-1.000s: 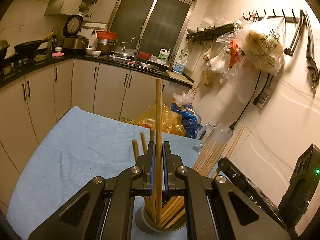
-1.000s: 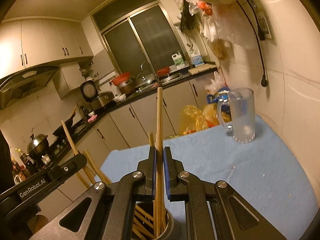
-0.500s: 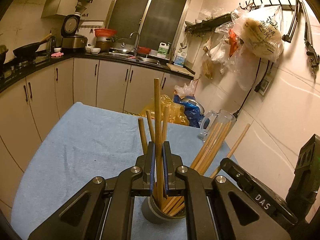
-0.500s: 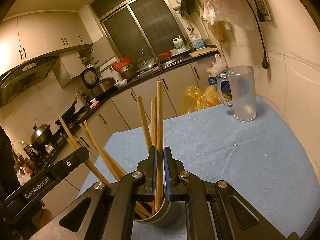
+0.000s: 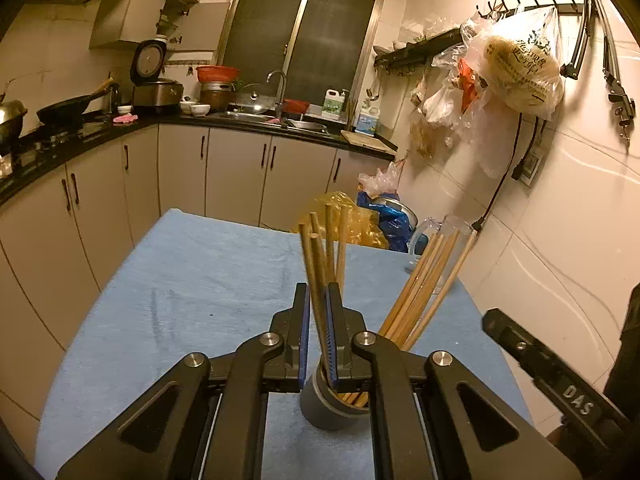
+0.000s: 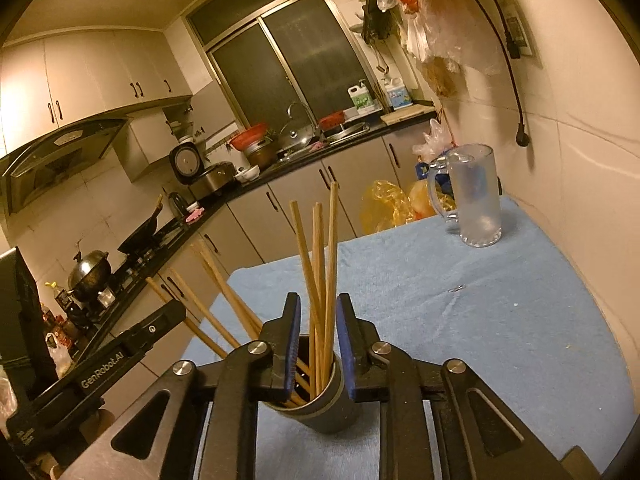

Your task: Organize utensils

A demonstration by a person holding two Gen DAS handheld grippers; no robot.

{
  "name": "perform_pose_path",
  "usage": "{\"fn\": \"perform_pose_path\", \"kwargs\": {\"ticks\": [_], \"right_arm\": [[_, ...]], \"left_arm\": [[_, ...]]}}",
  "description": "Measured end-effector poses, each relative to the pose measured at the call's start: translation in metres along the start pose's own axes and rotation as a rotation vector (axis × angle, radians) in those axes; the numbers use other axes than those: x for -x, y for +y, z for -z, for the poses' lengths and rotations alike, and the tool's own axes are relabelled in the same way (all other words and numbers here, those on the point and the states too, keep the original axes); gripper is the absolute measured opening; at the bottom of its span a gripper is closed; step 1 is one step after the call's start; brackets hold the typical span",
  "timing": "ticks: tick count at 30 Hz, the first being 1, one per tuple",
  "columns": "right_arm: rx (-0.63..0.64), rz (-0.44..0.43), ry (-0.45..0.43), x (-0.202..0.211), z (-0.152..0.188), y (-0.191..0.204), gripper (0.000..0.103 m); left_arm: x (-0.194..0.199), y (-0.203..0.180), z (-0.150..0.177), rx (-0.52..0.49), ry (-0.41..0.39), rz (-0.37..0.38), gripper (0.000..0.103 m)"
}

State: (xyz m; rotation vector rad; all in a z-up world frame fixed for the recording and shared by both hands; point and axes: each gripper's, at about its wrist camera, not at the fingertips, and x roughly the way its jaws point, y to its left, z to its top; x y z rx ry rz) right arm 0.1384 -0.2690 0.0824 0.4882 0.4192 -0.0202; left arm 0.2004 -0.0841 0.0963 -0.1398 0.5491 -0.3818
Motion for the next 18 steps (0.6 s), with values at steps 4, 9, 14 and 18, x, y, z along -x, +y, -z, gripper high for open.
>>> {"fn": "perform_pose_path", "kwargs": {"ticks": [4, 9, 14, 18], "right_arm": [[0.018, -0.004, -0.029, 0.024, 0.003, 0.007, 0.029], [0.036, -0.001, -0.046, 0.052, 0.019, 0.014, 0.041], [0.058, 0.027, -0.054, 0.079, 0.042, 0.018, 0.048], [0.070, 0.049, -0.052, 0.099, 0.060, 0.019, 0.058]], "left_arm": [[0.016, 0.002, 0.007, -0.010, -0.015, -0.031, 0.014], [0.043, 0.006, 0.024, -0.020, -0.038, -0.089, 0.031], [0.072, 0.012, 0.049, -0.027, -0.040, -0.152, 0.042], [0.096, 0.017, 0.072, -0.050, -0.041, -0.210, 0.048]]}}
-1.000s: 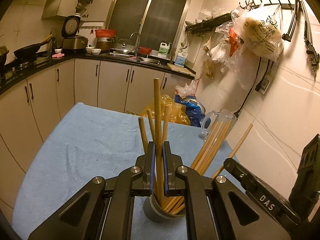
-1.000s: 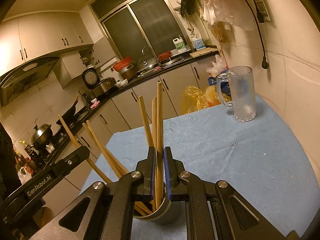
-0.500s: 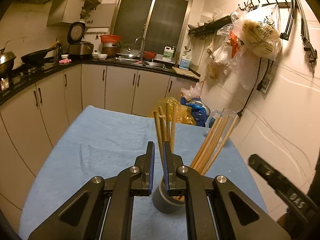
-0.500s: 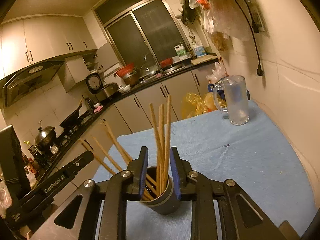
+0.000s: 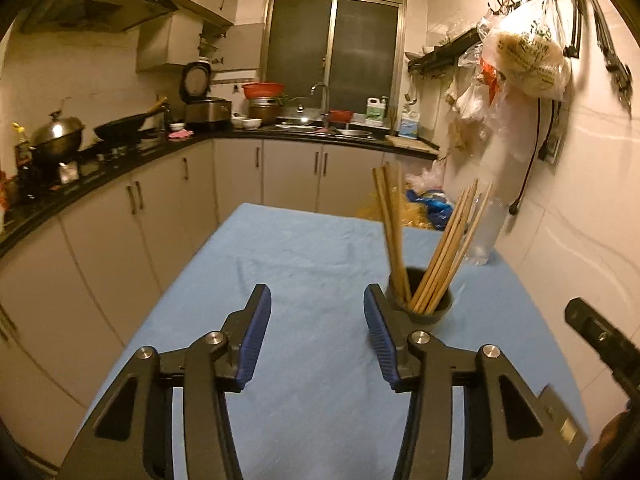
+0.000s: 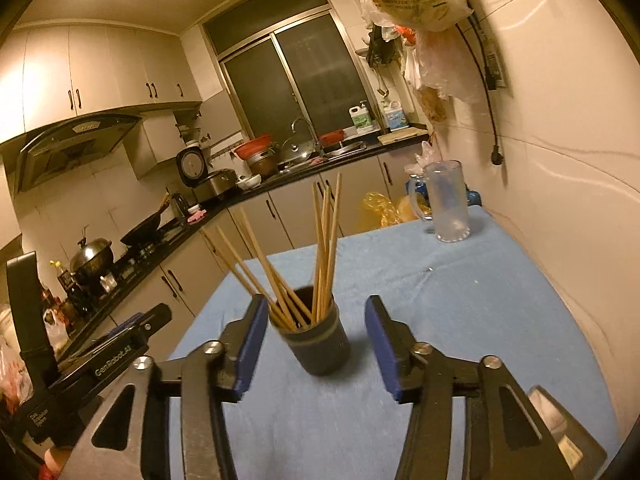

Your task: Organize utensils

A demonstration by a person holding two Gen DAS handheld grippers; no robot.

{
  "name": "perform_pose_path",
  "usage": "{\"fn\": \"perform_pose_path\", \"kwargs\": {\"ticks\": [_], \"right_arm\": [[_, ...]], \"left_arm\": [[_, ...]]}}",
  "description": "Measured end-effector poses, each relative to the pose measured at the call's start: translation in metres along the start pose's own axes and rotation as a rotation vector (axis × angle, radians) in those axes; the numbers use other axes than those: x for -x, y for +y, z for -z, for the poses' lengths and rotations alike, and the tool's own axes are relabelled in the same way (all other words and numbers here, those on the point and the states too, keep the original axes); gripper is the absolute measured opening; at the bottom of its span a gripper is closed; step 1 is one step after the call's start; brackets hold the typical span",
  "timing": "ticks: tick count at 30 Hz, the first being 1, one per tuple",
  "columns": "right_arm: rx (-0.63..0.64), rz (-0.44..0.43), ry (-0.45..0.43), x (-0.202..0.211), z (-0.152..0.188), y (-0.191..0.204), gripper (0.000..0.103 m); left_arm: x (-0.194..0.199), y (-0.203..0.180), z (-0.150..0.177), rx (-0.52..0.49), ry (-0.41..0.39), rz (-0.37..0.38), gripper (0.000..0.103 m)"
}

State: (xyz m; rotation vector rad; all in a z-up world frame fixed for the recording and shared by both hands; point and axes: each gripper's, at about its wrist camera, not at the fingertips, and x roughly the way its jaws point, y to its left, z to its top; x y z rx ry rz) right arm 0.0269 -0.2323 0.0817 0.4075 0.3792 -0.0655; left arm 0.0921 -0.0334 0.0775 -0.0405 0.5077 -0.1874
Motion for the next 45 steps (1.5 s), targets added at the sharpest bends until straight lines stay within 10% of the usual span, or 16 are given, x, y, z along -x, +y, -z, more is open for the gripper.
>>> {"fn": "perform_pose_path", "kwargs": {"ticks": [14, 45], "right_arm": [[0.019, 0.122, -0.005, 0.072, 0.059, 0.008, 0.082], [0.171, 0.149, -0.026, 0.078, 0.086, 0.044, 0.088]], "left_arm": [[0.076, 0.001, 0.058, -0.100, 0.019, -0.135, 0.099], [0.093, 0.027, 0.090, -0.040, 0.046, -0.254, 0.102]]}}
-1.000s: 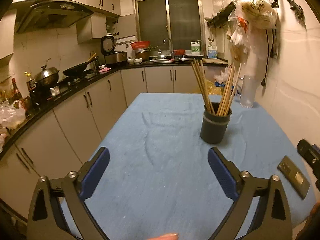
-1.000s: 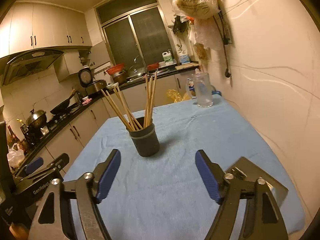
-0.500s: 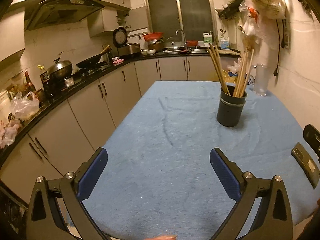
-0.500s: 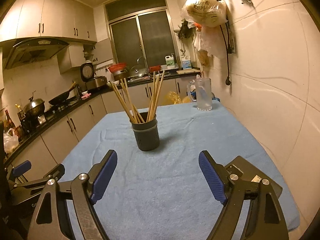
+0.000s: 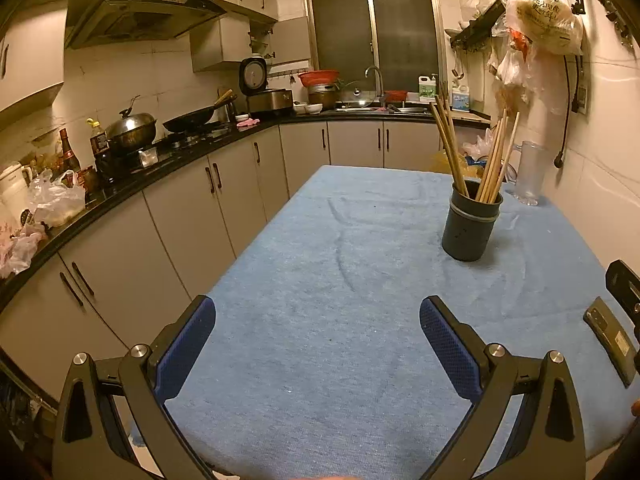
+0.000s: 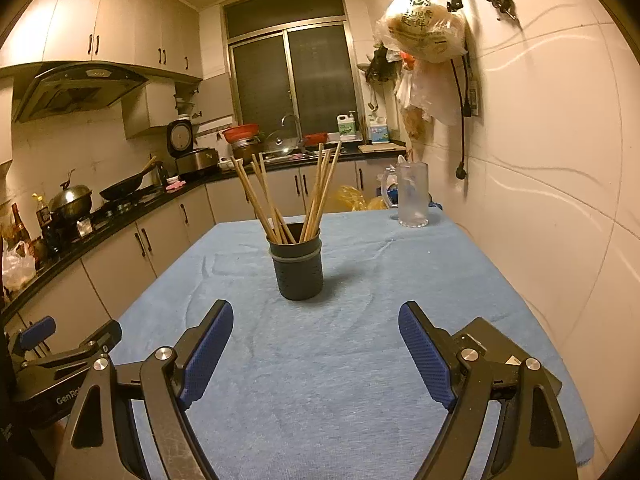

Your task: Organize utensils

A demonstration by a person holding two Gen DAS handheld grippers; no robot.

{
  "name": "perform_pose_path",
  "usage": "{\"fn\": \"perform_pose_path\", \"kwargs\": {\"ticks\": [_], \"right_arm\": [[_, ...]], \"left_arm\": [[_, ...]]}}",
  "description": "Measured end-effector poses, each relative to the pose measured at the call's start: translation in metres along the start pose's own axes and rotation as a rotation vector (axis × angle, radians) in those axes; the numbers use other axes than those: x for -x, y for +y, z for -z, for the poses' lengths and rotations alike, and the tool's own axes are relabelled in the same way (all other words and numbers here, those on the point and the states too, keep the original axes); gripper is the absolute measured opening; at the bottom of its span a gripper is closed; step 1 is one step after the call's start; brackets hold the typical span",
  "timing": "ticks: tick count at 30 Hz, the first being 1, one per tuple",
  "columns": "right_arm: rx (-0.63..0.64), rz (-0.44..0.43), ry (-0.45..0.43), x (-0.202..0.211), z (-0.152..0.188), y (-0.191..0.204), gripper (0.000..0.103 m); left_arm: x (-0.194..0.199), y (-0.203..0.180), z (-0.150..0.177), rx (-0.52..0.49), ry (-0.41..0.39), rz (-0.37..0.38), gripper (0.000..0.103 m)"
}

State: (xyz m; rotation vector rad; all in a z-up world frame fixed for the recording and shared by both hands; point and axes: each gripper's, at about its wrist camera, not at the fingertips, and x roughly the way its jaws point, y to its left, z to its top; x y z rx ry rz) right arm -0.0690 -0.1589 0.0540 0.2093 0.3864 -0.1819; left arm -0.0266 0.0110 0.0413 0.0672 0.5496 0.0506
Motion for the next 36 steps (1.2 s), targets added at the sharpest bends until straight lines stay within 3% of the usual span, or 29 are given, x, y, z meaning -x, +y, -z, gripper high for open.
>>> {"fn": "perform_pose_path", "kwargs": {"ticks": [36], "right_arm": [[0.019, 0.006, 0.007, -0.0041, -0.0030, 0.0049, 0.089]], "left_arm": [[-0.0033, -0.0019, 0.0001, -0.006, 0.000, -0.003, 0.102]]}}
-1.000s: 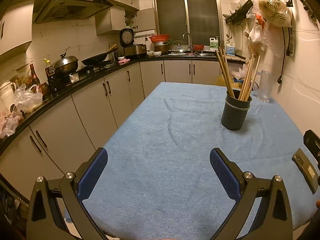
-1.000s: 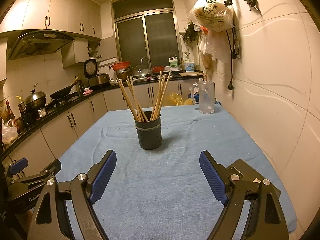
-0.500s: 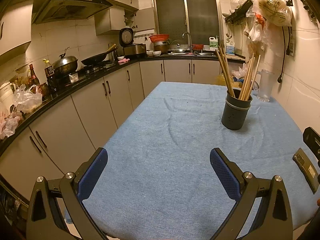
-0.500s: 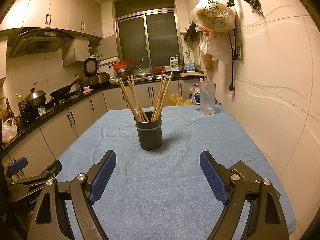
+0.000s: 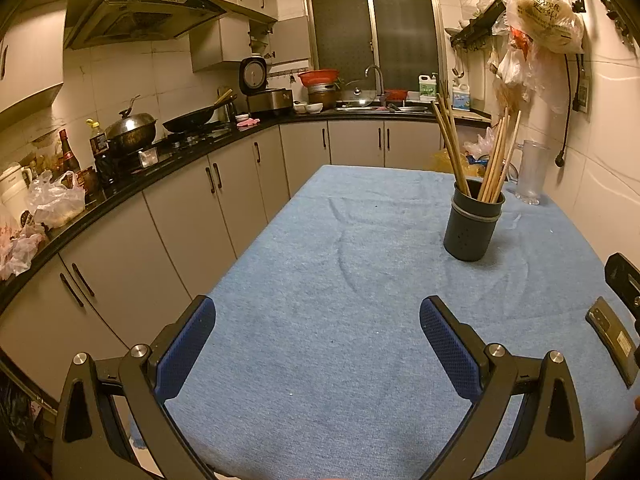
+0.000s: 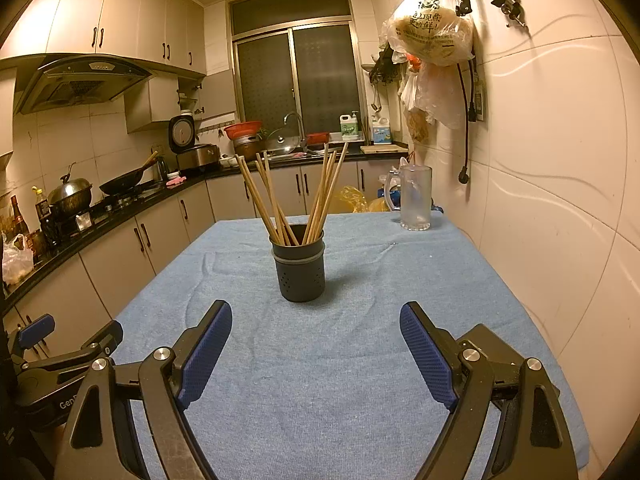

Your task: Organize utensils

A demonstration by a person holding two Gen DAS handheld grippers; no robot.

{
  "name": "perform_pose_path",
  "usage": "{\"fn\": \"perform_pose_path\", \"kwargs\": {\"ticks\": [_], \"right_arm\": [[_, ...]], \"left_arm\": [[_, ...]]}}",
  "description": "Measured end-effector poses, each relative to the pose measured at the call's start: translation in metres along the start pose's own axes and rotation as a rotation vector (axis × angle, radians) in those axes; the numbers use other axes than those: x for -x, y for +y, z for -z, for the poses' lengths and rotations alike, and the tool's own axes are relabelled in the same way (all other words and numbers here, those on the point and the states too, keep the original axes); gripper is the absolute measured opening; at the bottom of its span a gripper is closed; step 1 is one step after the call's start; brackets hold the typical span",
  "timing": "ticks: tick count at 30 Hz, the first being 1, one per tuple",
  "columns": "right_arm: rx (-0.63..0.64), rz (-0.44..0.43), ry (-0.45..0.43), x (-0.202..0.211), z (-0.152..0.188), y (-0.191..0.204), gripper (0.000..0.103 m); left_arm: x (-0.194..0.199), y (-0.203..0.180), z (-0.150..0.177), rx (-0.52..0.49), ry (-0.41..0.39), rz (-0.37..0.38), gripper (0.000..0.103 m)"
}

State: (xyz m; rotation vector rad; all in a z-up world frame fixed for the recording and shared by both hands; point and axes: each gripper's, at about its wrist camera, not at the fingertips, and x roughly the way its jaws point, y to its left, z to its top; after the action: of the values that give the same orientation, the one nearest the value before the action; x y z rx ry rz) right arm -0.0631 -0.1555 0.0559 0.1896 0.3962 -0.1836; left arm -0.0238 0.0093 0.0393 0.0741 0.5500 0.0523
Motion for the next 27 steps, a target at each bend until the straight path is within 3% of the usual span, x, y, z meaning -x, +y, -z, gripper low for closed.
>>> {"fn": "perform_pose_path", "kwargs": {"ticks": [27], "right_arm": [[-0.004, 0.013, 0.042, -0.0100, 0.0001, -0.0034, 0.090]], "left_arm": [[0.0000, 0.0020, 0.0008, -0.022, 0.001, 0.003, 0.102]]}}
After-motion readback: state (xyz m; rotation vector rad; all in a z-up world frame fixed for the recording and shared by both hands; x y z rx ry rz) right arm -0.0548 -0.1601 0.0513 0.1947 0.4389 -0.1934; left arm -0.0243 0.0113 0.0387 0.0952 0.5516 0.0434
